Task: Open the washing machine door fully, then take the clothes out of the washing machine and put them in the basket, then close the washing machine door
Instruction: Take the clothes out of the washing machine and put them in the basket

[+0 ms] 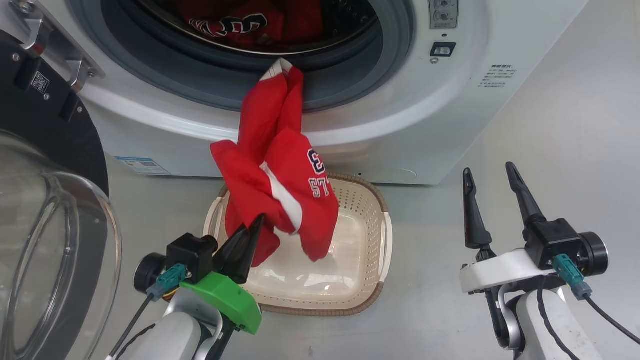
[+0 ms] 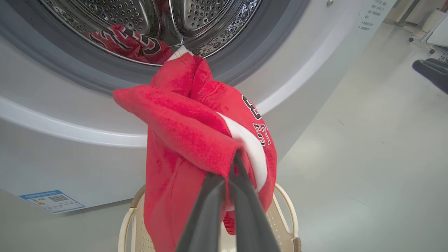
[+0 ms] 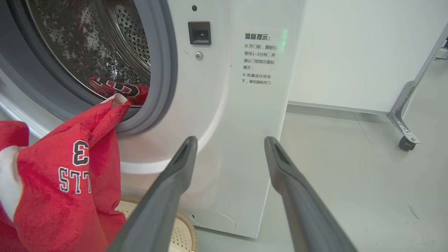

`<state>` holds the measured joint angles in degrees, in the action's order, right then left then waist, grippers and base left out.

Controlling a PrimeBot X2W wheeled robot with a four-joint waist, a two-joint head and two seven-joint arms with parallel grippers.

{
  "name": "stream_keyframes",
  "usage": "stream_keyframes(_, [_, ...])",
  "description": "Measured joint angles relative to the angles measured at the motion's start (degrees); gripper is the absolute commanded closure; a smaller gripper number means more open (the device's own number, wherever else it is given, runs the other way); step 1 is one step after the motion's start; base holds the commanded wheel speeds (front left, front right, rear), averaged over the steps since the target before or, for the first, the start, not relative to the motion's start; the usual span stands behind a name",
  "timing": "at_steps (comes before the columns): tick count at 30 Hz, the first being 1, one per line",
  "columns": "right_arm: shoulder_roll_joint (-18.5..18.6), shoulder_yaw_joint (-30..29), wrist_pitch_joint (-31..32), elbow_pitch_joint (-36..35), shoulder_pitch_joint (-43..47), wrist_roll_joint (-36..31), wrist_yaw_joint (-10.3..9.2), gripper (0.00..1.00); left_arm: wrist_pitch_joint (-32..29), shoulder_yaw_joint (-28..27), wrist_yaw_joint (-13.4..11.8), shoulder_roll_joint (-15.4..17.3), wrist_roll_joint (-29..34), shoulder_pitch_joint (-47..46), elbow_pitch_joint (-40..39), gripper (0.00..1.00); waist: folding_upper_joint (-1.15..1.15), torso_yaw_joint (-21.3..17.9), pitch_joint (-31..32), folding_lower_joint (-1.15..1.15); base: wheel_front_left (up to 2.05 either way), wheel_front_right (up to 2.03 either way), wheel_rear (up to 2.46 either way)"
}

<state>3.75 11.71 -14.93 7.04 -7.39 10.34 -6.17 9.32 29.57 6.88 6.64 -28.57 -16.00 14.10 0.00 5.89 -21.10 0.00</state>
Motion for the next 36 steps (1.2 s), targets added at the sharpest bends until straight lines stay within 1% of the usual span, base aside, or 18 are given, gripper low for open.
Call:
stream_keyframes(5, [-0.05,0.78,0.00,0.07,-0.01,0.00,0.23,0.00,-2.40,-0.18,0.00,0.48,-2.75,1.92,2.63,1.00,0.00,-0.62,-0.08,0.00,0.00,0.00,0.00])
stream_keyframes(7, [-0.08,0.92,0.00,-0.05,-0.02,-0.01,0.24,0.00,-4.13,-0.48,0.00,0.31,-4.61,2.17,5.20,1.00,0.00,-1.13,-0.43,0.00,0.00,0.00,0.00])
stream_keyframes(9, [-0.05,1.27,0.00,-0.13,-0.14,-0.02,0.49,0.00,-4.81,-1.07,0.00,0.36,-4.75,2.07,6.70,1.00,0.00,-1.51,-0.79,0.00,0.00,0.00,0.00])
stream_keyframes(15, [-0.14,1.59,0.00,-0.53,-0.55,-0.09,0.49,0.00,-7.53,-1.70,0.00,0.55,-4.78,-2.30,12.32,1.00,0.00,-2.86,-2.23,0.00,0.00,0.00,0.00])
stream_keyframes(22, [-0.20,2.20,0.00,-0.66,-1.64,-0.08,0.56,0.00,-9.70,-2.44,0.00,0.49,-4.78,-7.62,19.45,1.00,0.00,-5.31,-3.68,0.00,0.00,0.00,0.00])
stream_keyframes(28, [-0.25,2.24,0.00,-1.00,-2.03,-0.07,0.56,0.00,-11.85,-2.64,0.00,-0.11,-5.58,-8.76,26.01,1.00,0.00,-7.52,-5.23,0.00,0.00,0.00,0.00])
stream_keyframes(29, [-0.26,2.23,0.00,-1.04,-2.15,-0.05,0.56,0.00,-11.88,-2.68,0.00,-0.35,-5.77,-8.78,26.89,0.79,0.00,-7.87,-5.52,0.00,0.00,0.00,0.00])
stream_keyframes(30, [-0.26,2.20,0.00,-1.11,-2.24,0.00,0.55,0.00,-12.16,-2.75,0.00,-0.64,-5.99,-8.88,27.74,0.51,0.00,-8.19,-5.79,0.00,0.00,0.00,0.00])
stream_keyframes(31, [-0.27,2.15,0.00,-1.11,-2.56,0.03,0.55,0.00,-12.25,-3.44,0.00,-1.32,-7.01,-9.06,29.20,0.00,0.00,-8.80,-6.30,0.00,0.00,0.00,0.00])
stream_keyframes(33, [-0.33,1.70,0.00,-1.23,-2.69,0.04,0.49,0.00,-12.18,-3.75,0.00,-2.05,-8.27,-9.64,30.32,0.00,0.00,-9.23,-6.75,0.00,0.00,0.00,0.00])
stream_keyframes(36, [-0.34,1.49,0.00,-1.24,-2.70,0.12,0.48,0.00,-11.23,-3.83,0.00,-2.24,-8.29,-11.20,31.40,0.00,0.00,-9.52,-7.17,0.00,0.00,0.00,0.00])
